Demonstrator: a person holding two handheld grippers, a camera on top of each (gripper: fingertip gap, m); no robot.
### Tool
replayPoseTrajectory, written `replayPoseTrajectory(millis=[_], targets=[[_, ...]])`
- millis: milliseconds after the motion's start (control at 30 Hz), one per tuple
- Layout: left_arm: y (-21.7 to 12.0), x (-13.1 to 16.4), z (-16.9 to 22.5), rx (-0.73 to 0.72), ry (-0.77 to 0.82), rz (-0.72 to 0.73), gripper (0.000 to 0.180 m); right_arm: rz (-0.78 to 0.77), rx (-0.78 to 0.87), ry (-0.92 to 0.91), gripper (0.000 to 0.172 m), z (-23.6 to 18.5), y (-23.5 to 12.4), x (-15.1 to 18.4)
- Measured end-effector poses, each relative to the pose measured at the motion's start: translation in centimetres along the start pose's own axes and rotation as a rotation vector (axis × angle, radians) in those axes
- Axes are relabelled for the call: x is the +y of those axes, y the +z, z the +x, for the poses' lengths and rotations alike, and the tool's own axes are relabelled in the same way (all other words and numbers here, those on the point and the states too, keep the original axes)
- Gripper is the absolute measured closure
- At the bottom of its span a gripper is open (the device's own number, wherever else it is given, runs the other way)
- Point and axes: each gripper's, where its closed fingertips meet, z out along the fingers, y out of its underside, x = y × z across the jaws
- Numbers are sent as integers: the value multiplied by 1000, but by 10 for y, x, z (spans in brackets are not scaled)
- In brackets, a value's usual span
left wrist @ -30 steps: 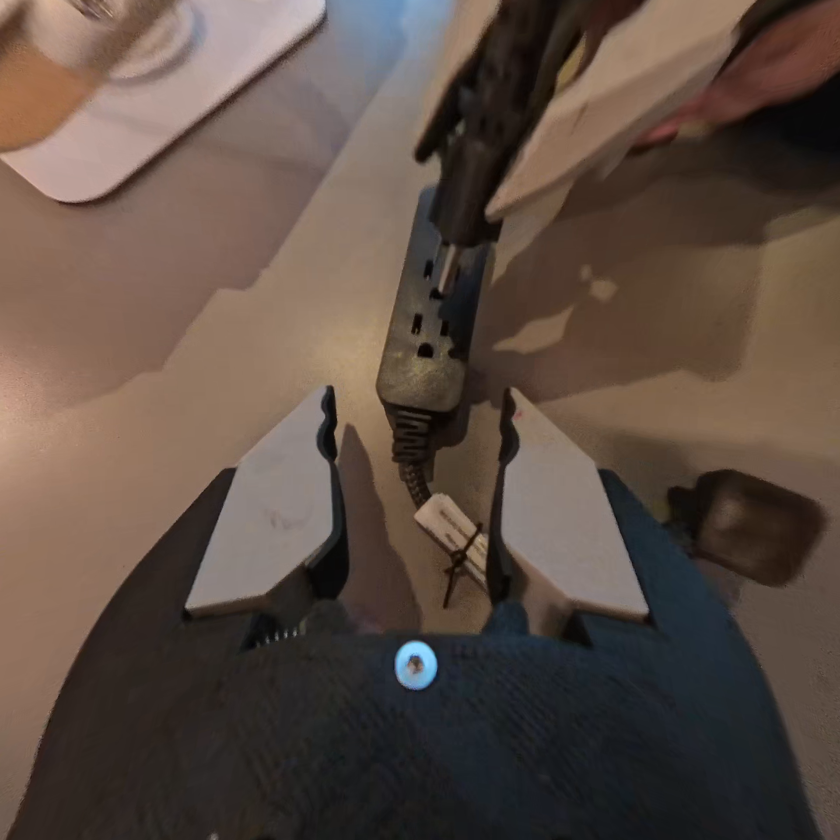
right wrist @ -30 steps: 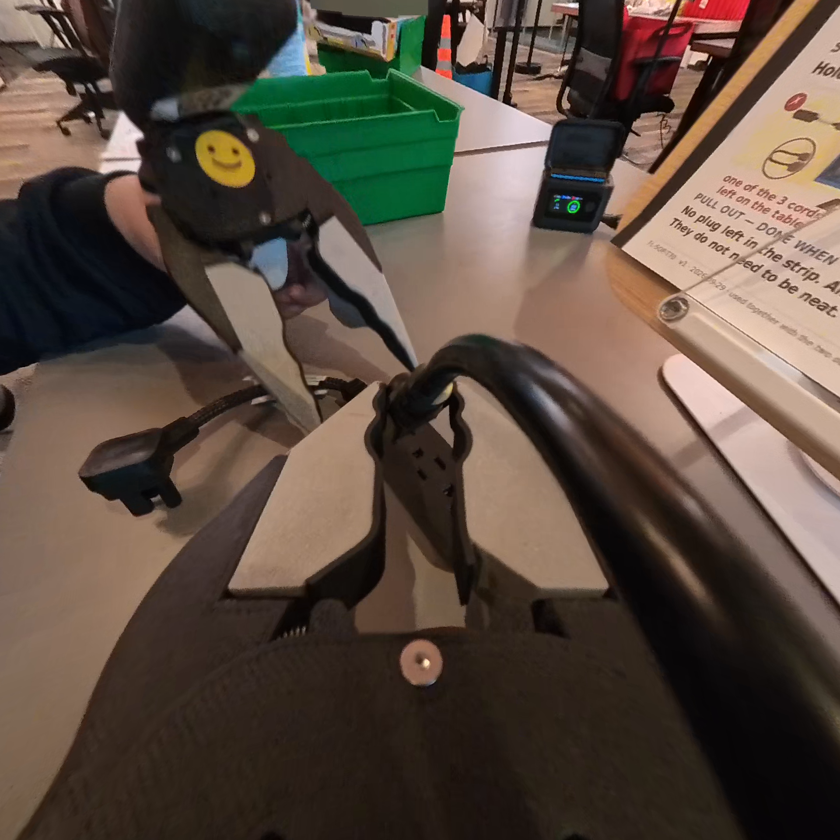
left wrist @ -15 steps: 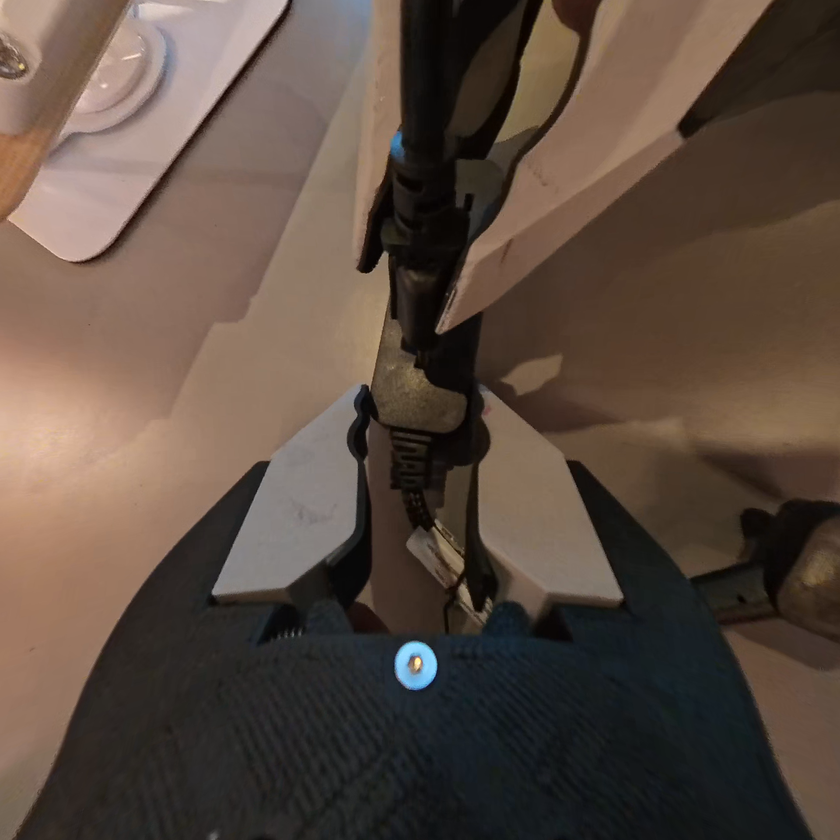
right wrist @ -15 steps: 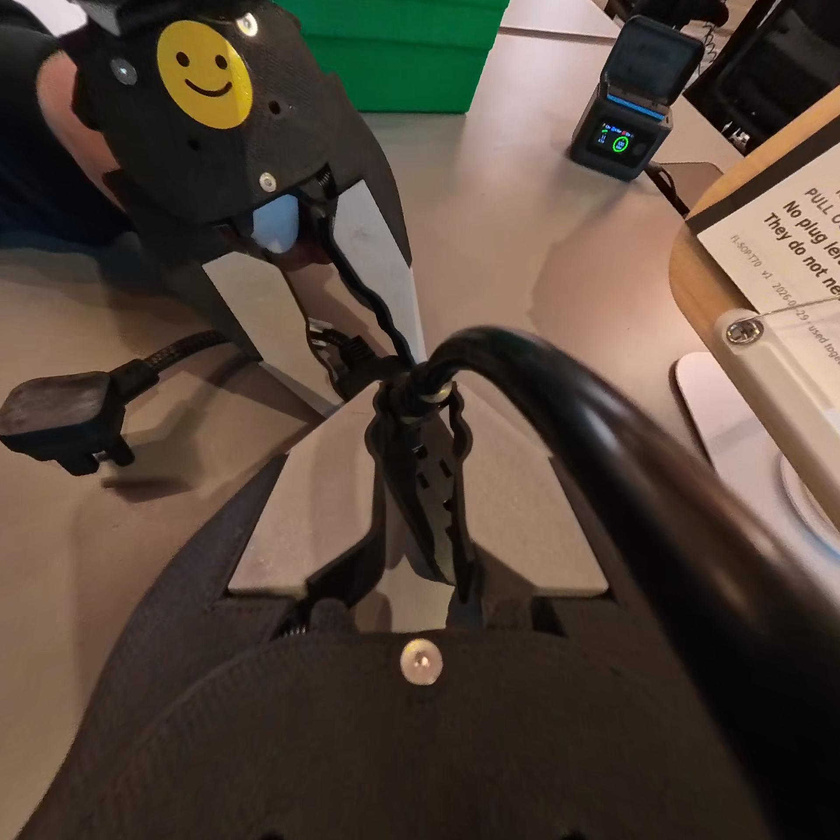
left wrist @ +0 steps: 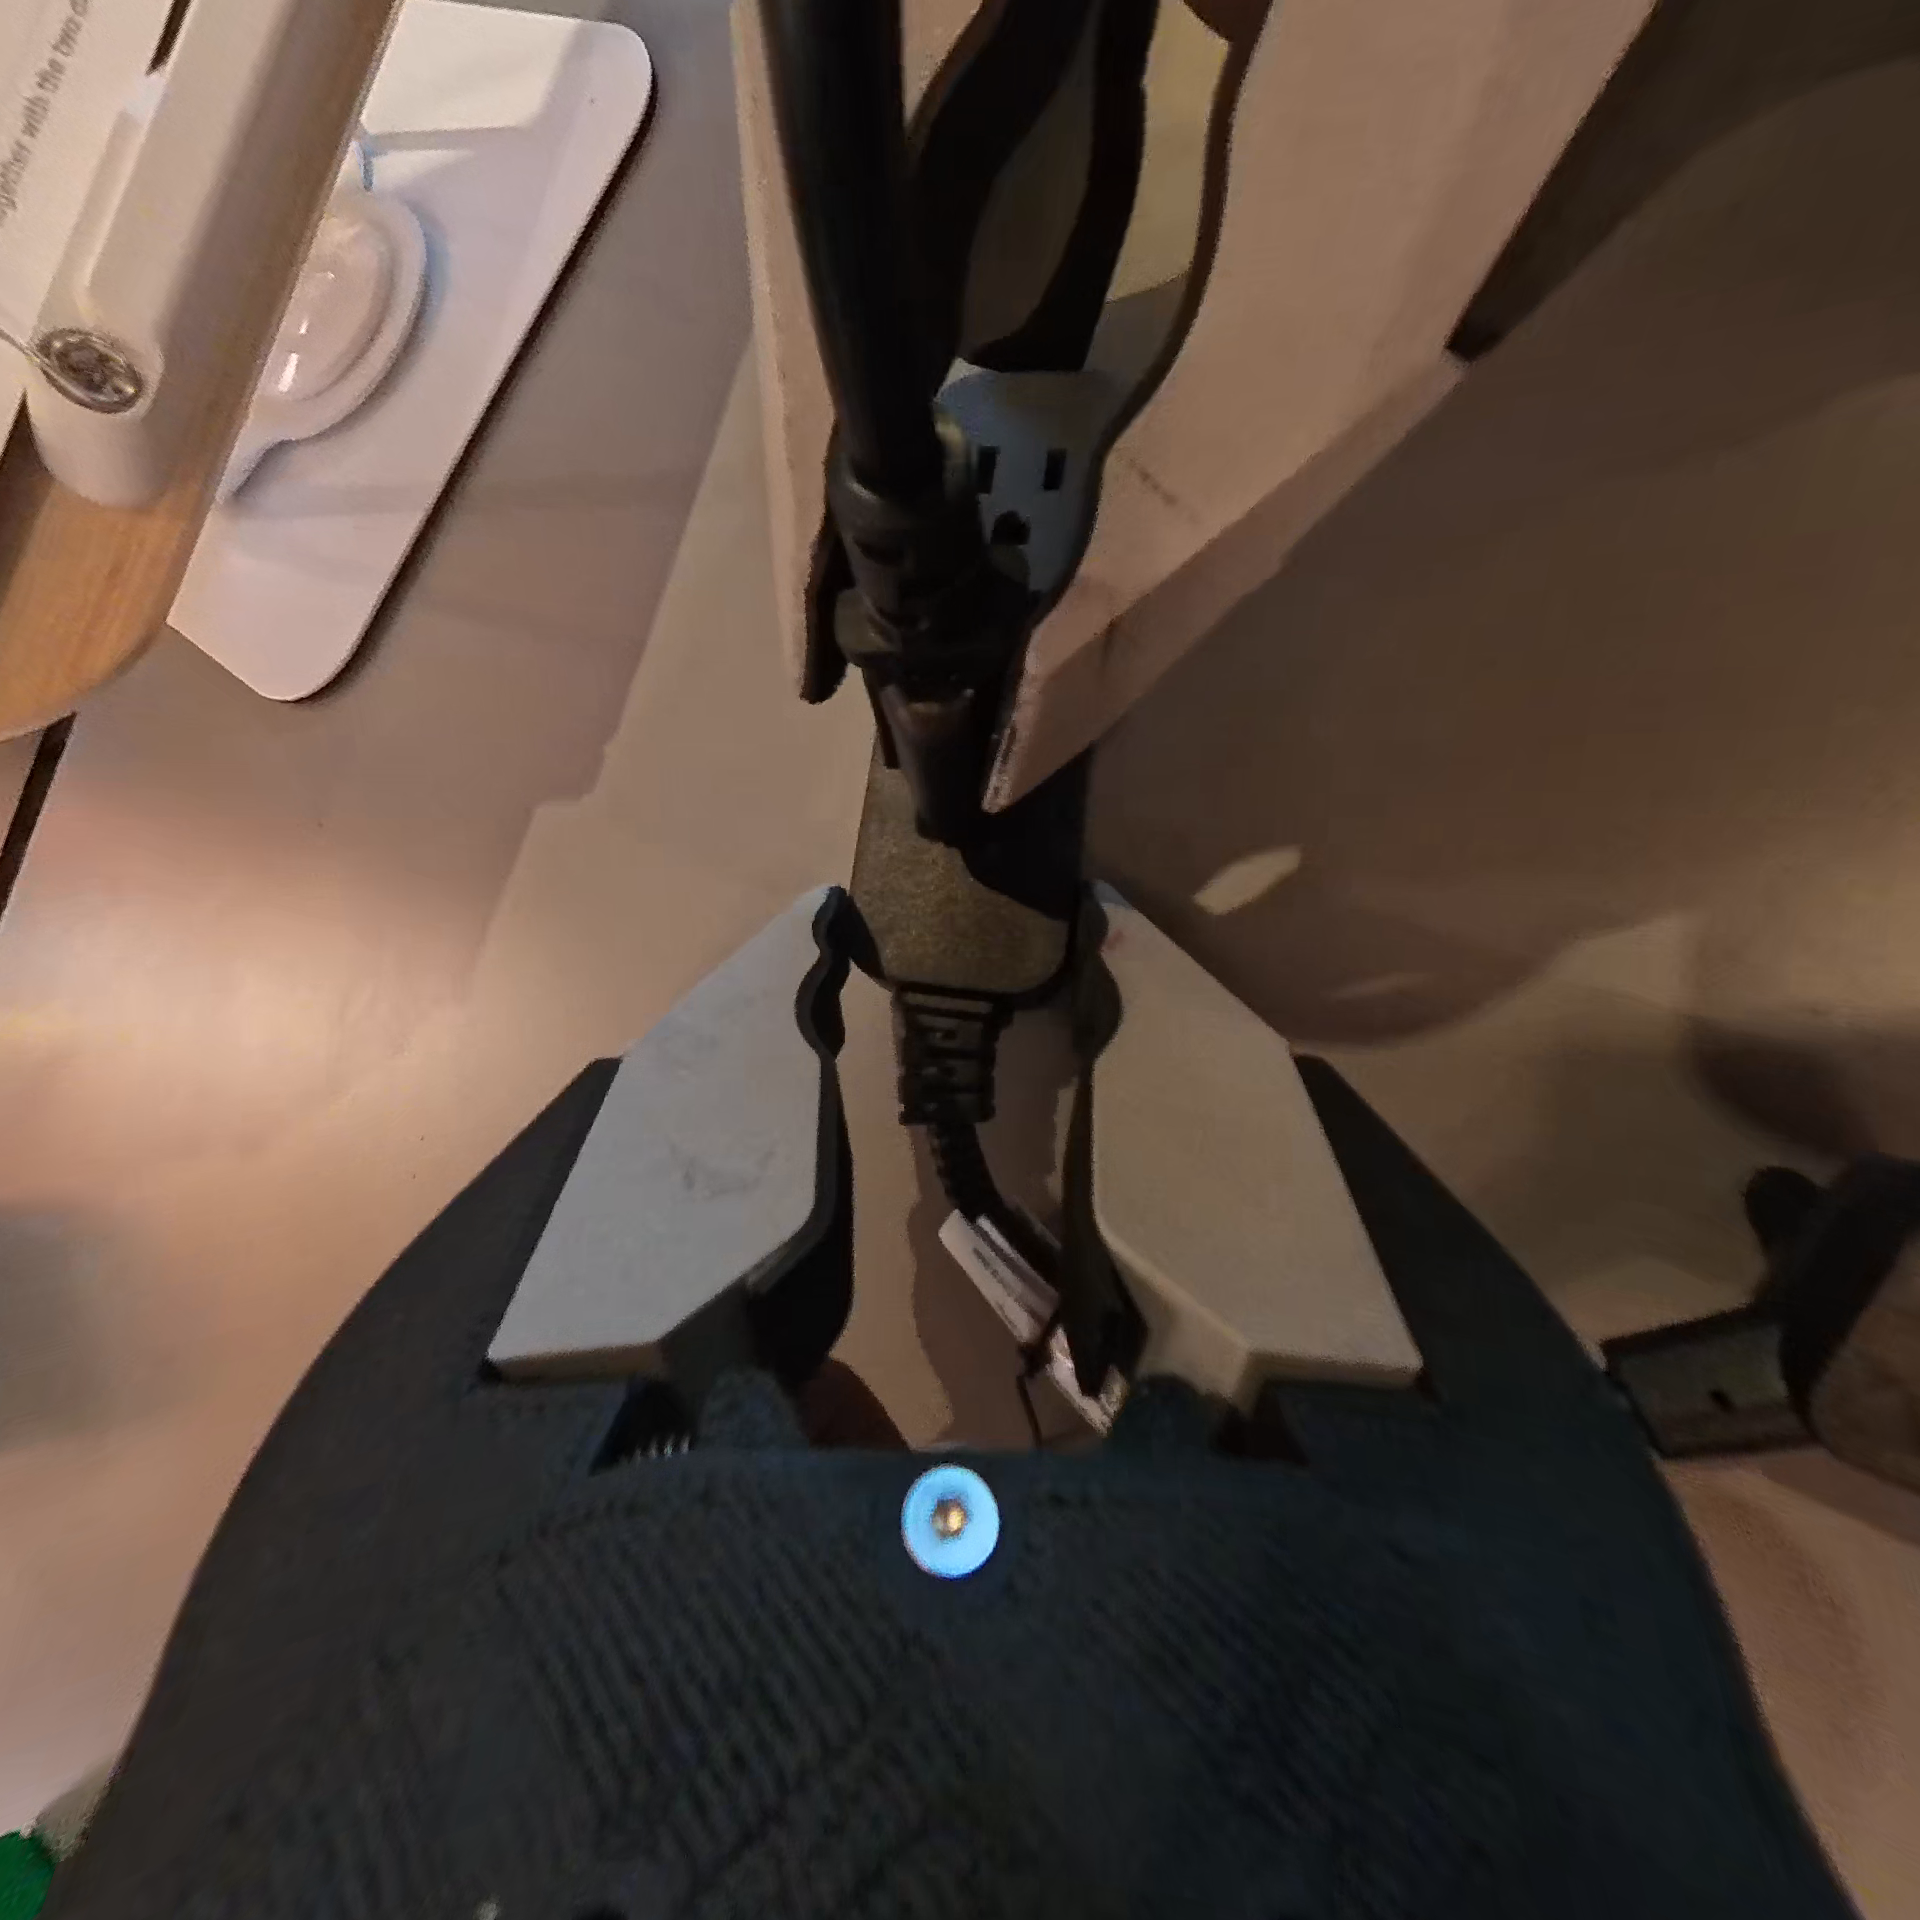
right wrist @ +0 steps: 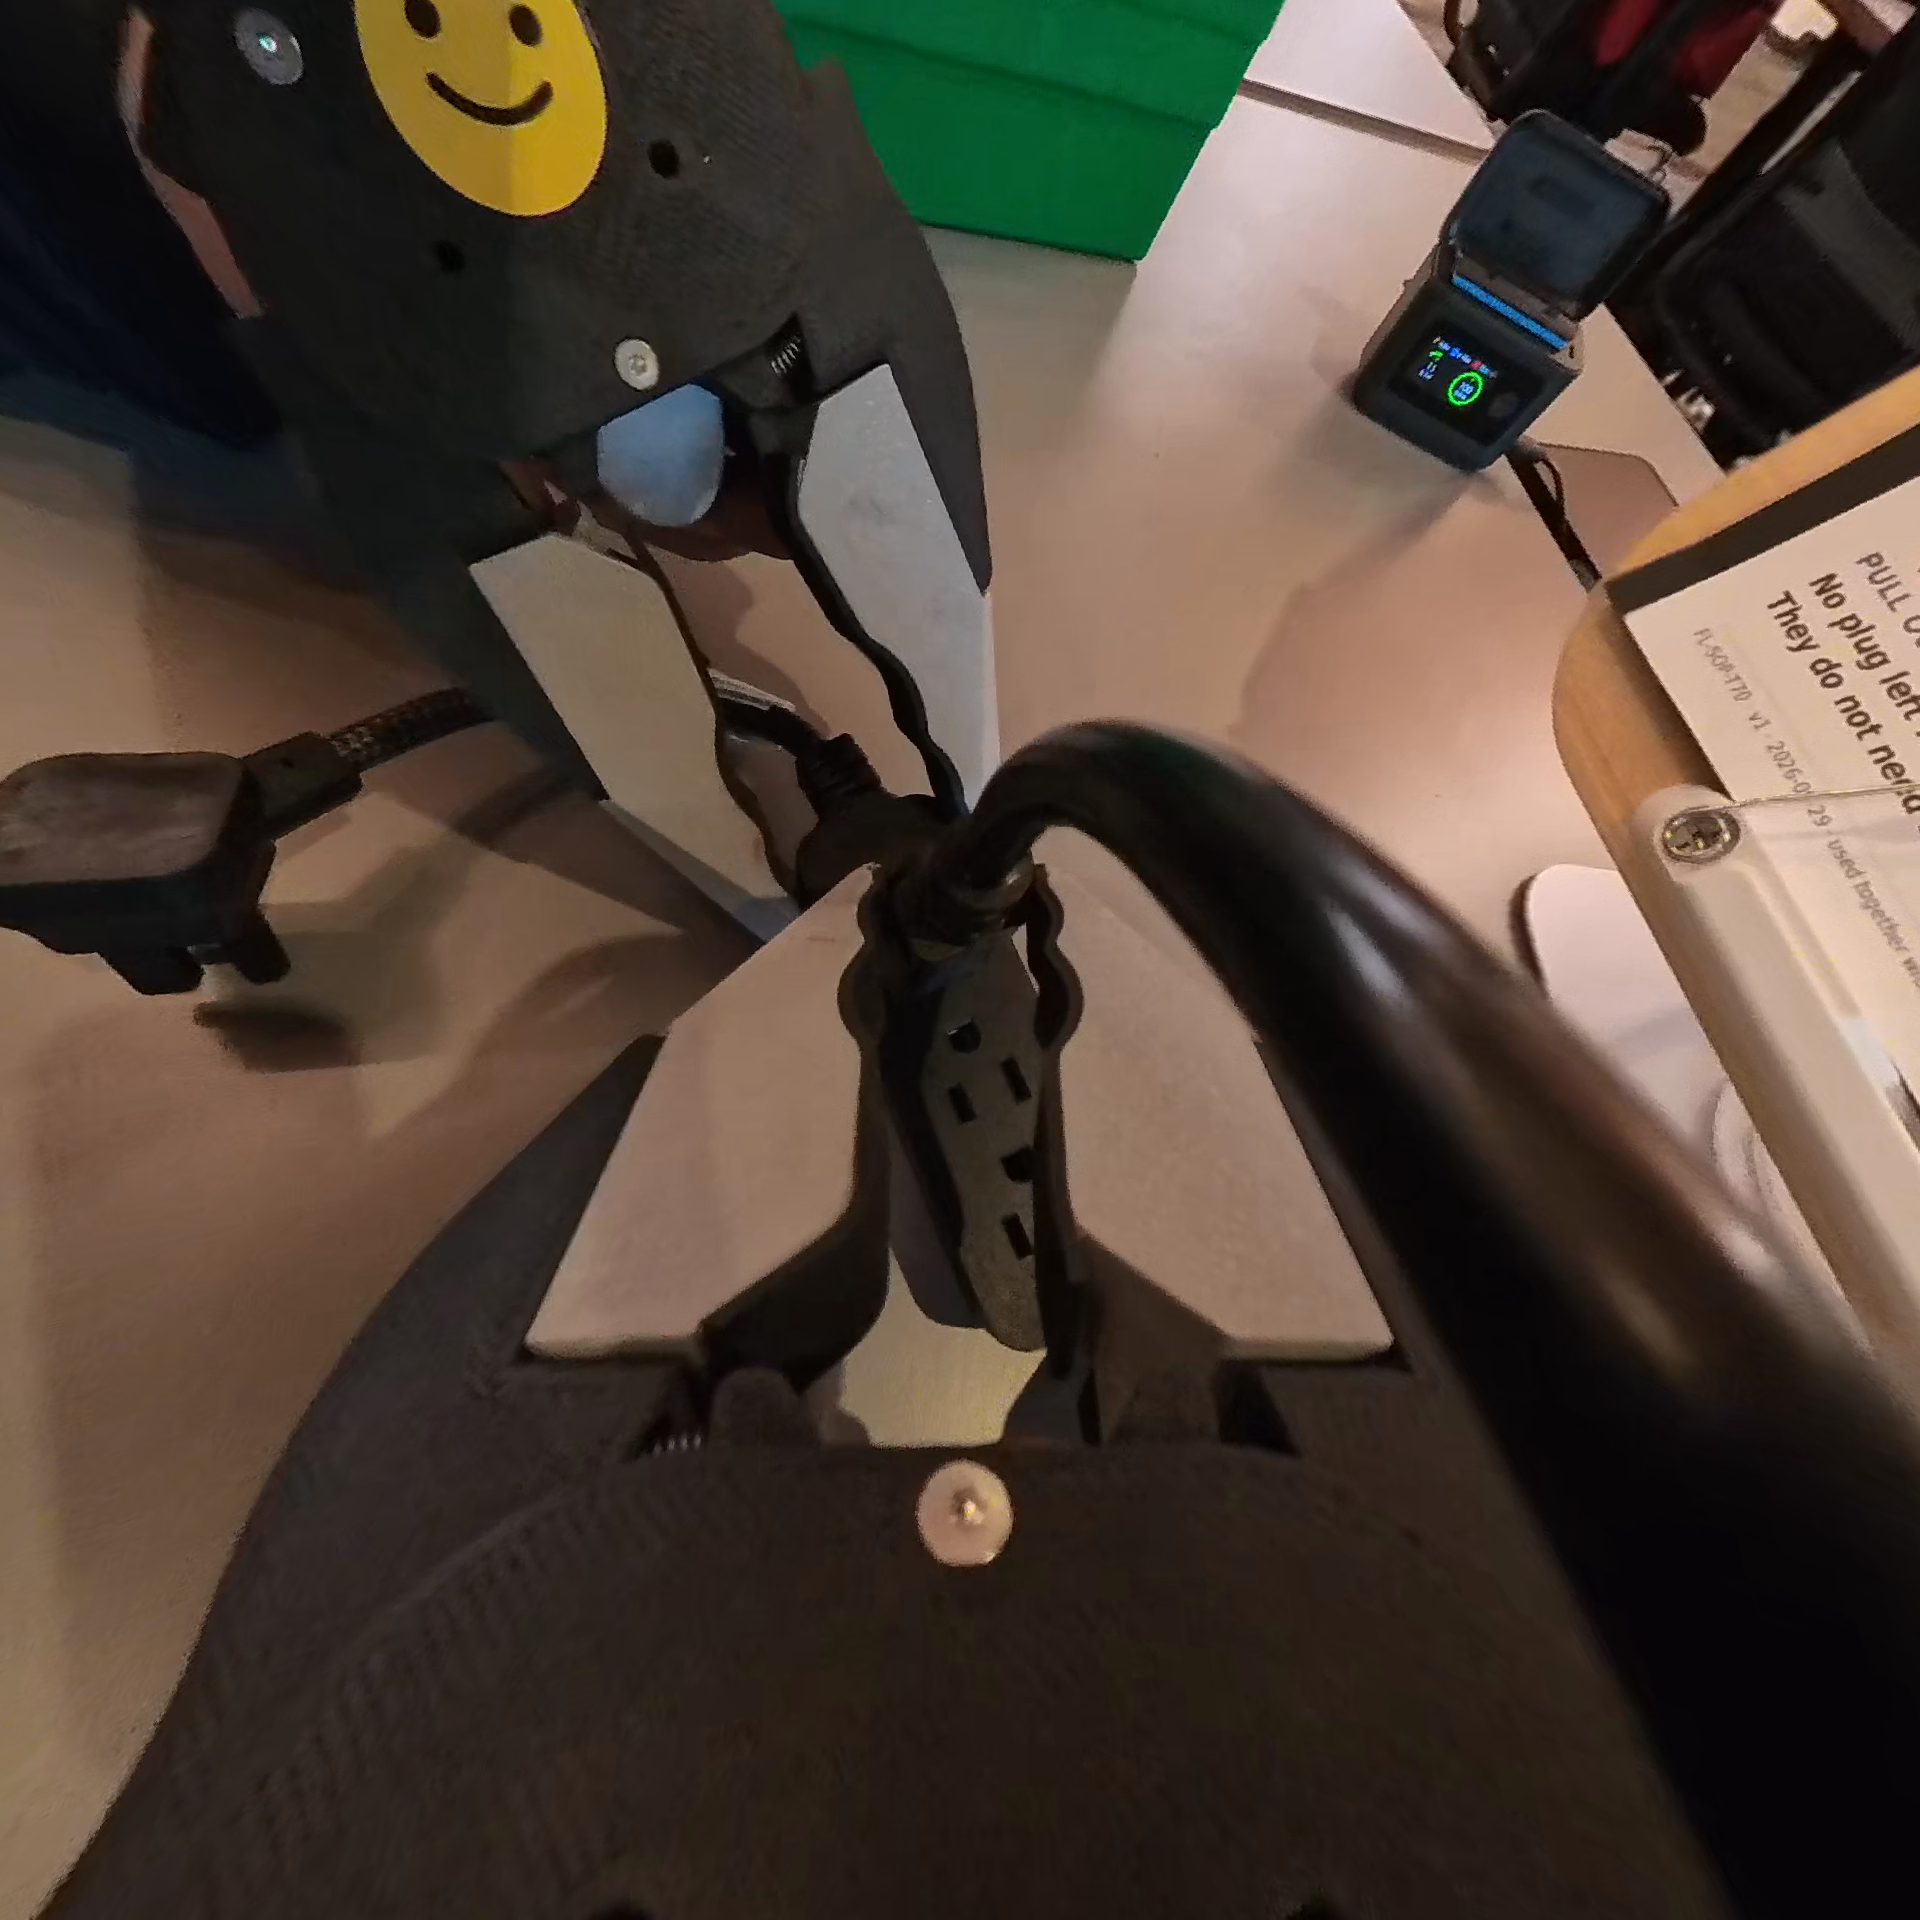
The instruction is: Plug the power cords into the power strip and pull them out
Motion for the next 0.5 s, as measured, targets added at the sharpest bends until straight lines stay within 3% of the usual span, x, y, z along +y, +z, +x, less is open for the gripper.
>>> replayPoseTrajectory(millis=[33,500], targets=[[0,-1,0,-3,-1,0,141,9,-6,-1,147,0,-1,0],[1,-3,3,0,8,4,141,84,-56,18,147,-2,-5,3]])
